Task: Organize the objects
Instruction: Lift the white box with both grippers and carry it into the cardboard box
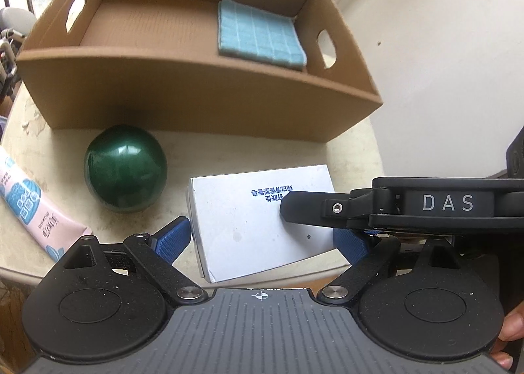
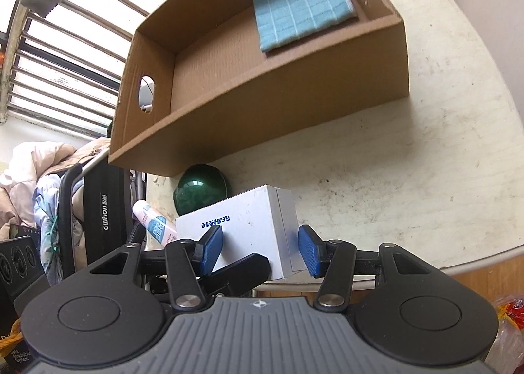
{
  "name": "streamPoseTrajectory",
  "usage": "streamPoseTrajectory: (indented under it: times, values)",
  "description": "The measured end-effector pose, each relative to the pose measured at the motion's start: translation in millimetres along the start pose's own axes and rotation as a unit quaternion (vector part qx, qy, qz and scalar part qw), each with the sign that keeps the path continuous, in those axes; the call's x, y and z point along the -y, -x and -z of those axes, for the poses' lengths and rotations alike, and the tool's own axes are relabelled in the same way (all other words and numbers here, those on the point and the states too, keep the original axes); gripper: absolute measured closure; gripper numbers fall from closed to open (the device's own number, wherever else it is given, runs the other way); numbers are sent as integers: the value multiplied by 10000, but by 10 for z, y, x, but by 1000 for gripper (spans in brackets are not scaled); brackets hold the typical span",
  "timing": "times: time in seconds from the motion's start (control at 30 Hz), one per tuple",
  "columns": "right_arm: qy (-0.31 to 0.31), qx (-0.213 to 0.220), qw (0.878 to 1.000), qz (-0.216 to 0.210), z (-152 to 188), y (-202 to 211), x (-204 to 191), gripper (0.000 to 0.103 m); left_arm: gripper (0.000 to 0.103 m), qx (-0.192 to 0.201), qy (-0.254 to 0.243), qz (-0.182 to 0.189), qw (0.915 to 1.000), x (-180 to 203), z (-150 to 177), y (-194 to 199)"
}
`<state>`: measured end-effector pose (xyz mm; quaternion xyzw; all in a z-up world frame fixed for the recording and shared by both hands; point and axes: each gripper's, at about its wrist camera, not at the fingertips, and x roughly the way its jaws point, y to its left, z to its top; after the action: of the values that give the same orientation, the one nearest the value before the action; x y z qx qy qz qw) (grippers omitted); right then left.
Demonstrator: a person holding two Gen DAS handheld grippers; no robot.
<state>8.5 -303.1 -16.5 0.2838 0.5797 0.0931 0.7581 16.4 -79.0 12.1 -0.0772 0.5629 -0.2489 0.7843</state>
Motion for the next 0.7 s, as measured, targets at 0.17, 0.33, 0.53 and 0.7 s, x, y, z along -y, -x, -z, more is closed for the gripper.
streamPoseTrajectory:
  times: [0.17,0.33,0.53,0.7]
  values:
    - [33,158,9999,-42,-71,140,-66,49,10,191,-66,48,9998,80,-126,83]
    - [162,384,9991,-47,-167,289,-176,49,10,405,-92,107,9991,138,-283,158]
    - [276,649,9974,-170,-342,431,-269,50,10,704,-132,114,9974,199,-494,215]
    - [357,808,9958,-255,-535,475,-358,51,10,851,-88,138,9962,224,-711,176]
